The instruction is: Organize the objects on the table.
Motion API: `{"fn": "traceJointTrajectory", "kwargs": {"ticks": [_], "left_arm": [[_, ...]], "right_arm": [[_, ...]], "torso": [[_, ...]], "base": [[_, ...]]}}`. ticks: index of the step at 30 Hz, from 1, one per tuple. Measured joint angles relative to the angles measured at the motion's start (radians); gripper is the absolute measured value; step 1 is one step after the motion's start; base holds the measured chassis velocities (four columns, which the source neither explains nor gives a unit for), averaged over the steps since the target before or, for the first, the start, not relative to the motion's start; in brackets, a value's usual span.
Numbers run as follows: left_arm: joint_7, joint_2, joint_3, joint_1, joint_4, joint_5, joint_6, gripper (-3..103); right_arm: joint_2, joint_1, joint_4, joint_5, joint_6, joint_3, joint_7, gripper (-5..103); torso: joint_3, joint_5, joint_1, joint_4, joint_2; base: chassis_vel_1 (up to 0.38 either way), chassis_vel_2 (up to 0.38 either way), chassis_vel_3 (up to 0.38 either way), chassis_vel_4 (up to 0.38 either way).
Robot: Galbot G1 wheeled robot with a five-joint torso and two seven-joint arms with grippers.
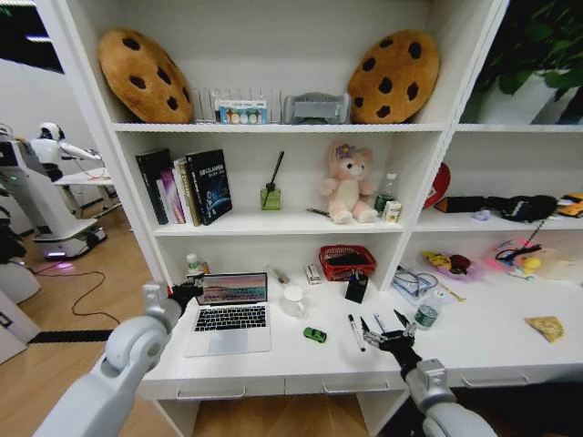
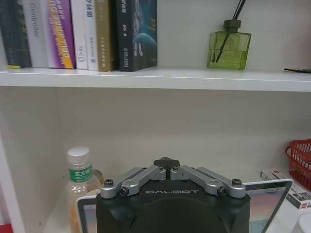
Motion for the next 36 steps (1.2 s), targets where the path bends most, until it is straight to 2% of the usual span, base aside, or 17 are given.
{"fn": "traceJointTrajectory", "kwargs": {"ticks": [1, 3, 4, 6, 10, 12, 13, 15, 21, 26, 29, 34, 36], "left_arm": [[0.000, 0.000, 0.000, 0.000, 0.000, 0.000, 0.000, 0], [-0.014, -0.010, 0.090, -0.084, 0.059, -0.009, 0.007, 0], [-0.014, -0.010, 0.090, -0.084, 0.059, -0.009, 0.007, 0], [-0.012, -0.025, 0.176, -0.176, 0.120, -0.021, 0.018, 0], [-0.013, -0.037, 0.225, -0.249, 0.171, -0.041, 0.036, 0], [-0.049, -0.042, 0.258, -0.313, 0.217, -0.087, 0.075, 0], [-0.049, -0.042, 0.258, -0.313, 0.217, -0.087, 0.075, 0], [-0.105, -0.030, 0.264, -0.331, 0.219, -0.146, 0.099, 0], [-0.144, 0.014, 0.254, -0.319, 0.202, -0.169, 0.103, 0], [-0.138, 0.084, 0.221, -0.261, 0.159, -0.195, 0.103, 0], [-0.133, 0.097, 0.213, -0.239, 0.148, -0.196, 0.103, 0], [-0.124, 0.138, 0.179, -0.164, 0.088, -0.208, 0.102, 0], [-0.119, 0.170, 0.140, -0.099, 0.039, -0.216, 0.101, 0]], "right_arm": [[0.000, 0.000, 0.000, 0.000, 0.000, 0.000, 0.000, 100], [-0.001, 0.009, -0.032, 0.000, 0.012, 0.003, 0.000, 100], [-0.001, 0.009, -0.032, 0.000, 0.012, 0.003, 0.000, 100], [0.011, 0.011, -0.068, -0.018, 0.039, 0.004, -0.005, 100], [0.032, 0.006, -0.077, -0.023, 0.049, 0.007, -0.007, 100], [0.045, 0.003, -0.073, -0.016, 0.055, 0.015, -0.009, 100], [0.045, 0.003, -0.073, -0.016, 0.055, 0.015, -0.009, 100], [0.050, 0.008, -0.068, -0.008, 0.056, 0.018, -0.010, 100], [0.057, 0.016, -0.072, -0.014, 0.058, 0.013, -0.016, 100], [0.060, 0.020, -0.073, -0.023, 0.055, 0.001, -0.019, 100], [0.059, 0.021, -0.073, -0.024, 0.053, -0.002, -0.019, 100], [0.055, 0.014, -0.064, -0.026, 0.049, -0.002, -0.018, 100], [0.050, 0.002, -0.060, -0.028, 0.049, 0.001, -0.016, 100]], "torso": [[0.000, 0.0000, 0.000, 0.0000, 0.000], [0.000, -0.0003, 0.000, 0.0004, 0.000], [0.000, -0.0003, 0.000, 0.0004, 0.000], [0.000, -0.0002, 0.000, 0.0001, 0.000], [0.000, 0.0000, 0.000, -0.0001, 0.000], [0.000, 0.0000, 0.000, -0.0002, 0.000], [0.000, 0.0000, 0.000, -0.0002, 0.000], [0.000, -0.0003, 0.000, 0.0001, 0.000], [0.000, -0.0003, 0.000, 0.0004, 0.000], [0.000, -0.0004, 0.000, 0.0003, 0.000], [0.000, -0.0003, 0.000, 0.0003, 0.000], [0.000, -0.0002, 0.000, 0.0001, 0.000], [0.000, -0.0004, 0.000, 0.0000, 0.000]], "base": [[0.000, 0.000, 0.000, 0.000], [0.000, 0.000, 0.000, 0.000], [0.000, 0.000, 0.000, 0.000], [0.000, 0.000, 0.000, 0.000], [0.000, 0.000, 0.000, 0.000], [0.000, 0.000, 0.000, 0.000], [0.000, 0.000, 0.000, 0.000], [0.000, 0.000, 0.000, 0.000], [0.000, 0.000, 0.000, 0.000], [0.000, 0.000, 0.000, 0.000], [0.000, 0.000, 0.000, 0.000], [0.000, 0.000, 0.000, 0.000], [0.000, 0.000, 0.000, 0.000]]}}
